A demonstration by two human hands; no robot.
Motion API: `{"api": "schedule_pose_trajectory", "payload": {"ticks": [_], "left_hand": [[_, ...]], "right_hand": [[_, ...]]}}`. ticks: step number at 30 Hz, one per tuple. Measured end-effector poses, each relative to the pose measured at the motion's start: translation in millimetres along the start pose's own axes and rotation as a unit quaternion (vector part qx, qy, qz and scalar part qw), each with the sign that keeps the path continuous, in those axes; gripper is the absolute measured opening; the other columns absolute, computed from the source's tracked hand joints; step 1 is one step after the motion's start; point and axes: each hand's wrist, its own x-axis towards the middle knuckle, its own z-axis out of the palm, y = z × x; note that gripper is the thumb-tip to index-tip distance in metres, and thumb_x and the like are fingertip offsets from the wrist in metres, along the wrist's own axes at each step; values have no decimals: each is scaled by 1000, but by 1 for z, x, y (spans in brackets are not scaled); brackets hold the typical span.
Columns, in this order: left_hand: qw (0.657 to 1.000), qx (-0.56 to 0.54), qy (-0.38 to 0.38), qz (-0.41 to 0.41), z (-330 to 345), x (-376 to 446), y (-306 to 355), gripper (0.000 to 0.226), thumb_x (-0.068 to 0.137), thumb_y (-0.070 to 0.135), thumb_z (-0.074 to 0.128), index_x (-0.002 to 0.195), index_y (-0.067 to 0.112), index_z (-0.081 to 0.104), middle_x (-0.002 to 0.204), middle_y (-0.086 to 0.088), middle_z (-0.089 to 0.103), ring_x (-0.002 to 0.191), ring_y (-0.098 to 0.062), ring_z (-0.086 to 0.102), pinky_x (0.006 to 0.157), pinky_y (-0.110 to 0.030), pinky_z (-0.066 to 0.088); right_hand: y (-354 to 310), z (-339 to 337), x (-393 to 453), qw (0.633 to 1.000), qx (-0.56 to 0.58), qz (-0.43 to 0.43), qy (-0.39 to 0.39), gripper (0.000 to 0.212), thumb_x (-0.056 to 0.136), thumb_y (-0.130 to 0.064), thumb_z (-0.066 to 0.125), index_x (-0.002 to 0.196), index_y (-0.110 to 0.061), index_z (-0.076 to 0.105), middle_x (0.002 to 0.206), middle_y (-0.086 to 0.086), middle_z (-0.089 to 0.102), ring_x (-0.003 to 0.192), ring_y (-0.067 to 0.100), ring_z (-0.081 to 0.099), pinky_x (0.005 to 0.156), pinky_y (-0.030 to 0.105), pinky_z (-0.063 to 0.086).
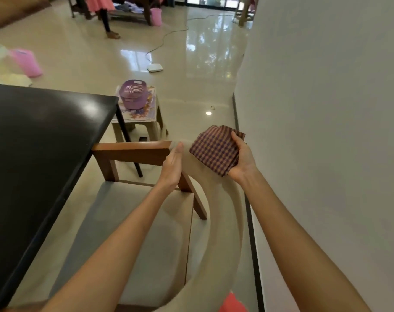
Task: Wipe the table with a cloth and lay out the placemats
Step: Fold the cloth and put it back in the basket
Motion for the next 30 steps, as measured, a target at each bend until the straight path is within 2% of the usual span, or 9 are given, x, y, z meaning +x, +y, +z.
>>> {"api": "schedule_pose_trajectory", "payload": {"ticks": [6,11,18,23,27,30], "left_hand": [[992,-6,106,-62,-7,60,1,78,86,70,23,146,22,36,148,-4,42,139,-23,34,115,-44,24],[986,-21,154,-65,-13,89,15,88,75,75,22,146,24,36,148,-2,42,138,-21,36,112,-40,26],[976,-23,202,-76,-38,98,14,89,75,75,22,146,24,36,150,-3,40,139,-24,35,115,-44,26],[973,-35,217,-73,-46,107,7,77,85,68,23,147,24,33,151,-4,37,140,-24,32,115,-43,25],[967,-34,240,-78,-56,146,9,86,77,74,23,147,25,35,151,-2,37,140,-22,33,115,-41,24],[953,-53,286,-80,-62,185,6,86,76,73,23,146,24,36,151,-1,39,140,-19,34,116,-41,24]], "right_hand": [[-29,34,87,995,-46,76,-37,39,86,-31,68,122,-18,60,121,9,66,111,31,61,100,56,44],[-42,64,129,989,-75,108,-68,34,89,-31,65,120,-18,60,119,9,65,109,31,61,97,55,46],[-32,97,150,981,-101,137,-95,31,89,-31,65,116,-17,60,115,9,66,105,30,62,80,49,51],[-22,118,171,972,-132,153,-118,31,89,-31,65,116,-17,61,115,9,66,106,30,62,87,49,50],[-16,139,220,964,-150,176,-129,35,88,-32,66,119,-19,61,117,8,67,107,31,63,95,53,48],[-11,159,268,953,-165,204,-150,34,88,-32,66,119,-18,62,118,9,67,107,32,63,95,55,48]]}}
